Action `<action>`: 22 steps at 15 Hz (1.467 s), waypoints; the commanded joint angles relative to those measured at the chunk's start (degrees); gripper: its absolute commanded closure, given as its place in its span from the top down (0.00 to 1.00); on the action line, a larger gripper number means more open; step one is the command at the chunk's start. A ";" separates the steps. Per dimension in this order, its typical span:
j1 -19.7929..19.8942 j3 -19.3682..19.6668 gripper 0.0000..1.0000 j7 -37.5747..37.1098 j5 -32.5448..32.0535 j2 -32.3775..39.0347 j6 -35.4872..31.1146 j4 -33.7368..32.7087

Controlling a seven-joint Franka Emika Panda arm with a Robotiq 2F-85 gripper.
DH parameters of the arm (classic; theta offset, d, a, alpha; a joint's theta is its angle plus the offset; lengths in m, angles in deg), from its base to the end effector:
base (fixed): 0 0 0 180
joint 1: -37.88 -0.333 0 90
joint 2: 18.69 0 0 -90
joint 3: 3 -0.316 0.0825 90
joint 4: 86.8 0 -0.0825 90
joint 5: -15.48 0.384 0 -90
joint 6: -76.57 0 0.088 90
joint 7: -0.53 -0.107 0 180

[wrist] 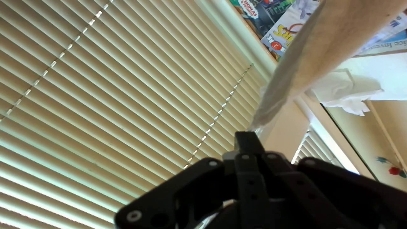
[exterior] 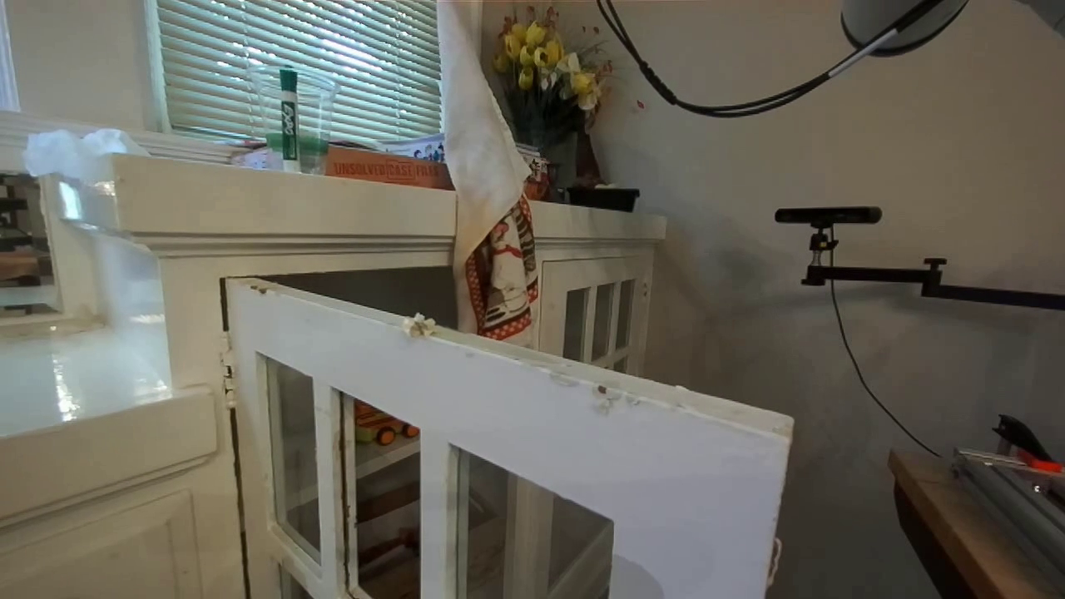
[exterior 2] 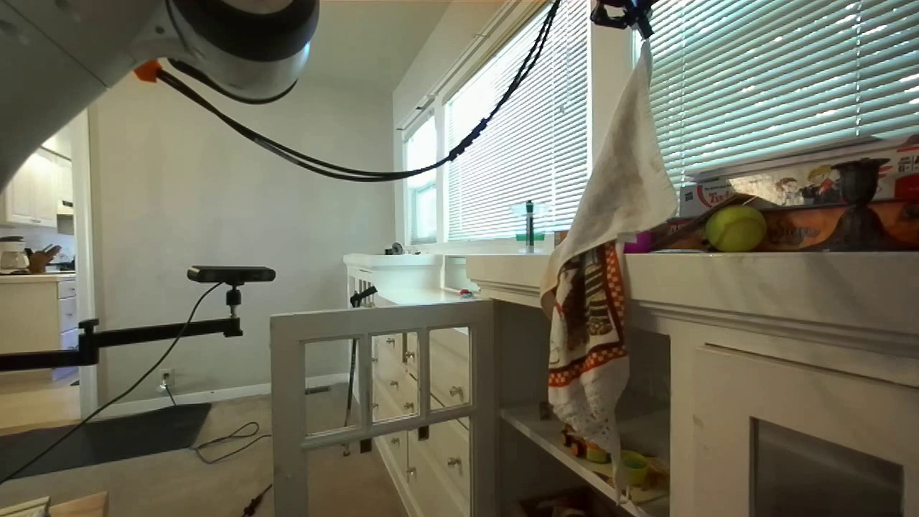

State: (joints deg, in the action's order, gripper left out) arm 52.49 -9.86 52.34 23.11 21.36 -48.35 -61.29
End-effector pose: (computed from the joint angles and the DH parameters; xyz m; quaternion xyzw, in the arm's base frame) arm 0.7028 -0.1455 0.7789 0.8133 0.2891 0.4768 0.1661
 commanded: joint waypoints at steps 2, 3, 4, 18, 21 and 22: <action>-0.30 -0.42 0.00 4.95 0.21 2.49 -9.35 0.01; -0.30 -0.70 0.00 6.71 0.22 3.04 -10.64 0.02; -0.23 -1.18 0.00 8.00 0.58 3.71 -11.74 0.03; 2.07 -5.36 0.00 10.41 4.73 9.21 -2.28 0.19; 1.53 -4.18 0.00 10.81 3.40 7.87 -3.12 0.16; 1.19 -3.82 0.00 11.46 2.83 7.26 -3.58 0.08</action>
State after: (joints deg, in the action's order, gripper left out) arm 54.18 -14.46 62.21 26.19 30.56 -51.97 -61.21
